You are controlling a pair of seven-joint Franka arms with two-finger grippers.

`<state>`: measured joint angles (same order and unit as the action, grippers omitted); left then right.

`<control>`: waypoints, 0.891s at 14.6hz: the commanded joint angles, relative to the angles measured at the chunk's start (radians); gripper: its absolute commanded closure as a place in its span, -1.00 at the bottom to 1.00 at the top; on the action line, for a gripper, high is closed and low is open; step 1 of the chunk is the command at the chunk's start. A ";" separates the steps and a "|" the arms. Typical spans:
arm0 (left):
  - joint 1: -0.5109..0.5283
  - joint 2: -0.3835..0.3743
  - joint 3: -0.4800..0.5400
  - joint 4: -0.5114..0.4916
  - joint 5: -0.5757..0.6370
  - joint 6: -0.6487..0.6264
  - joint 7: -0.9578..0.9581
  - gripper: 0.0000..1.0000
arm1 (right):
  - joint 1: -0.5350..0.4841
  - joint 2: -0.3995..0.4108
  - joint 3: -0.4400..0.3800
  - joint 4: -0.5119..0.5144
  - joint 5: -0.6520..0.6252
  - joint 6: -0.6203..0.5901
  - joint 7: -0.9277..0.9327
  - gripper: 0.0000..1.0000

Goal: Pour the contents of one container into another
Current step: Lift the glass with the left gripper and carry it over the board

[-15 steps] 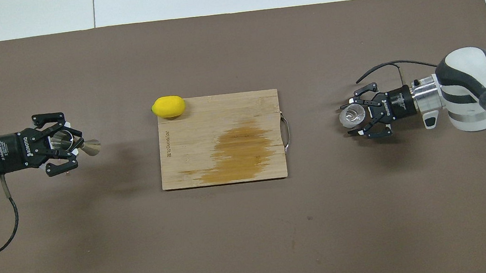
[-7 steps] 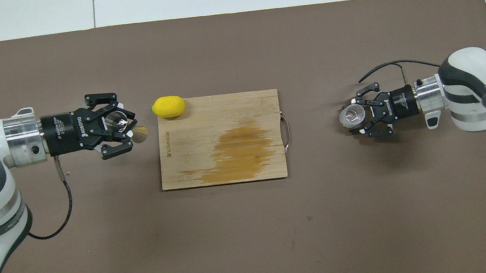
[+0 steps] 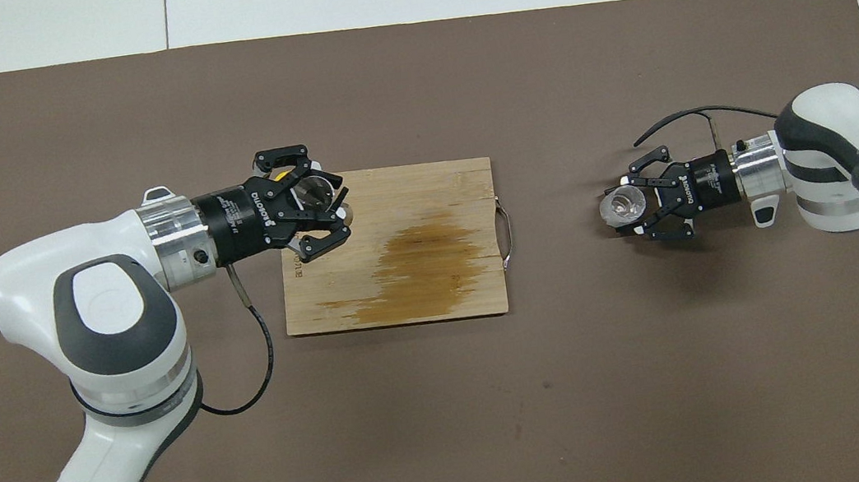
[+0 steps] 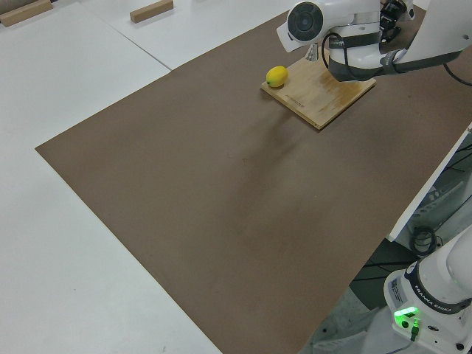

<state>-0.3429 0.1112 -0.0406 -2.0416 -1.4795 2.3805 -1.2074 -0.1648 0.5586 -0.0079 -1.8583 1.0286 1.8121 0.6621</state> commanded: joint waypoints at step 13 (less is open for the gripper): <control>-0.303 0.249 0.019 0.159 -0.237 0.378 -0.047 1.00 | 0.004 -0.031 0.005 -0.021 0.031 0.027 -0.022 0.33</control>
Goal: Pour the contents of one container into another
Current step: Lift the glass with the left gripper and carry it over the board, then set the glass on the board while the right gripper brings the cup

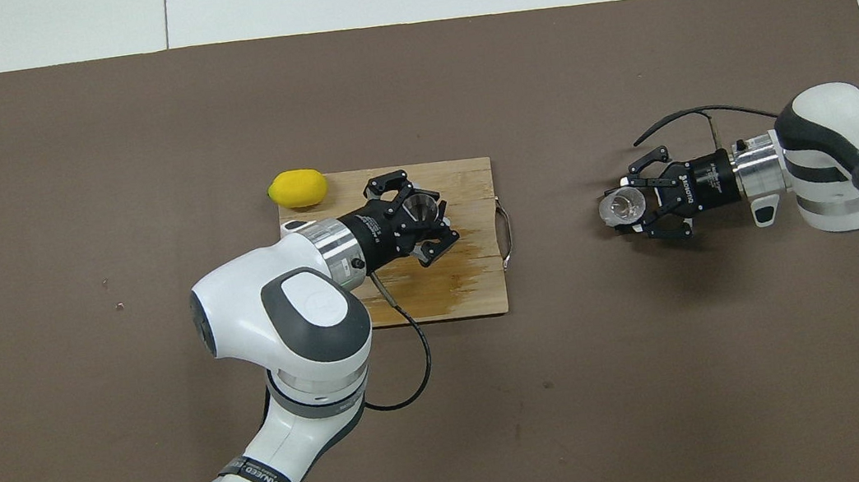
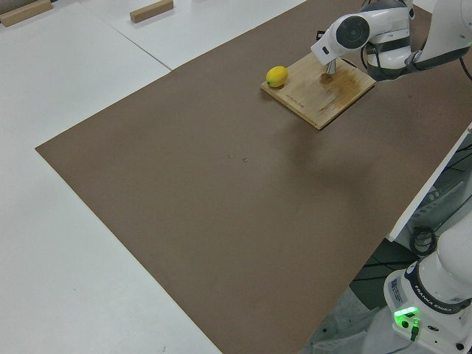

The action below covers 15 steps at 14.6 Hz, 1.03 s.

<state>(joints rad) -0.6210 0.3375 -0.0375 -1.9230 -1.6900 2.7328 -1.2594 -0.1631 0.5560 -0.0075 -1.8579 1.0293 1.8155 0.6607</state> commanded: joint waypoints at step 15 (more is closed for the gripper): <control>-0.048 0.051 0.016 0.045 -0.001 0.027 0.009 1.00 | 0.057 -0.131 0.003 -0.003 0.012 0.034 0.146 0.31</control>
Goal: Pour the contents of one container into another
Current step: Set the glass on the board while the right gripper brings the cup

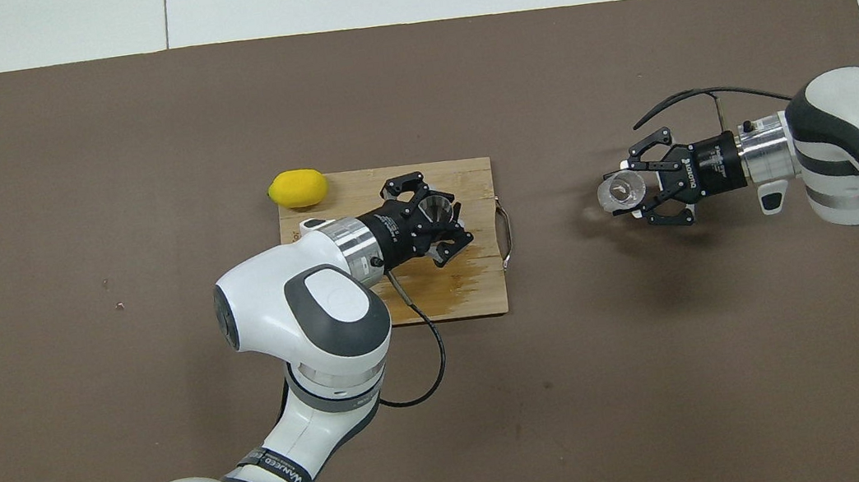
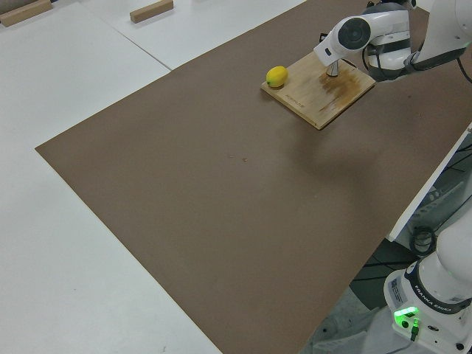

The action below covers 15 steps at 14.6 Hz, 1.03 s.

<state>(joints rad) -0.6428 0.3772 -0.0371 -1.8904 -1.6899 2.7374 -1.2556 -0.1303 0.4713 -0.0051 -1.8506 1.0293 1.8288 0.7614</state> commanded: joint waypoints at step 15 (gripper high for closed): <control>-0.020 0.009 0.016 0.011 0.003 0.021 -0.001 -1.00 | 0.090 -0.223 0.000 -0.030 -0.124 0.059 0.099 0.32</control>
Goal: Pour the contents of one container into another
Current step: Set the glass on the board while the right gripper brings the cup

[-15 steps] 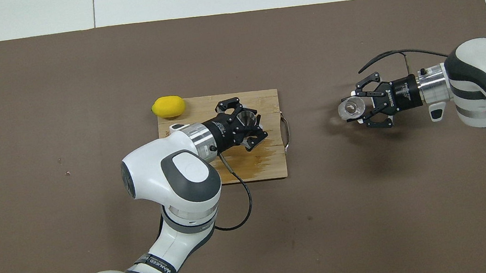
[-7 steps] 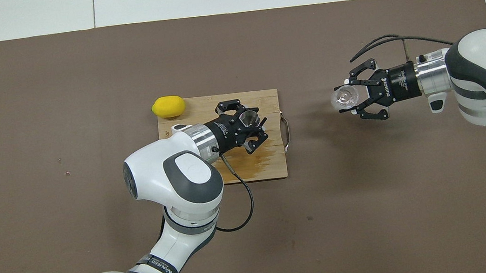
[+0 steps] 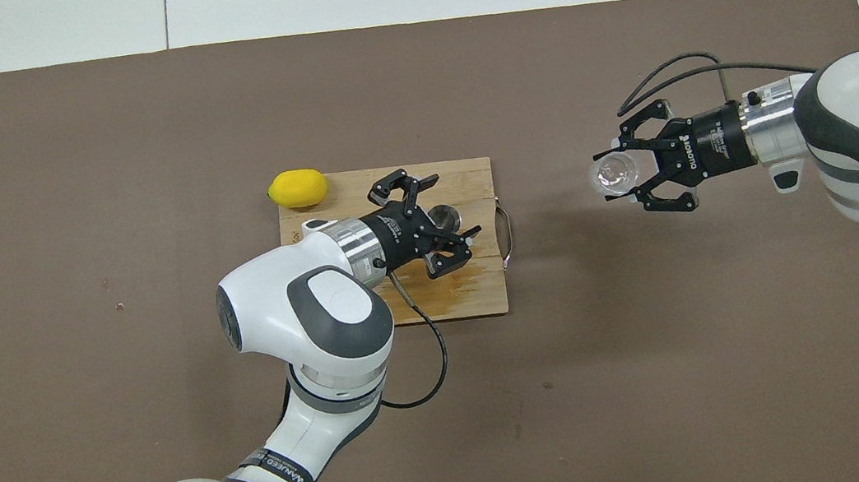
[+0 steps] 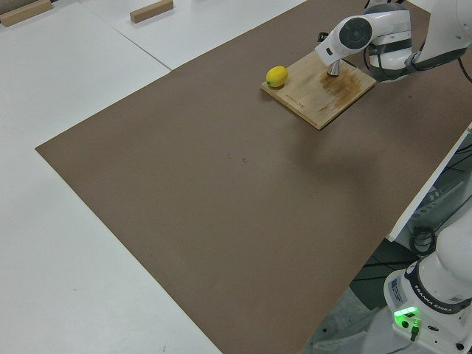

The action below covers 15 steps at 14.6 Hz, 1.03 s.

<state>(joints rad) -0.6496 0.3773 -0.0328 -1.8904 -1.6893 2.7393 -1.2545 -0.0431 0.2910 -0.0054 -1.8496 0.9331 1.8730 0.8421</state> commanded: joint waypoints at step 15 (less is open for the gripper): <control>-0.009 -0.098 0.010 -0.035 0.002 -0.019 -0.045 -1.00 | 0.140 -0.049 0.002 0.007 -0.108 0.119 0.253 0.34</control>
<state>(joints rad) -0.6502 0.3340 -0.0359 -1.8883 -1.6893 2.7376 -1.2712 0.0719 0.2559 -0.0043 -1.8484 0.8609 1.9570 1.0265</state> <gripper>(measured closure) 0.000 0.480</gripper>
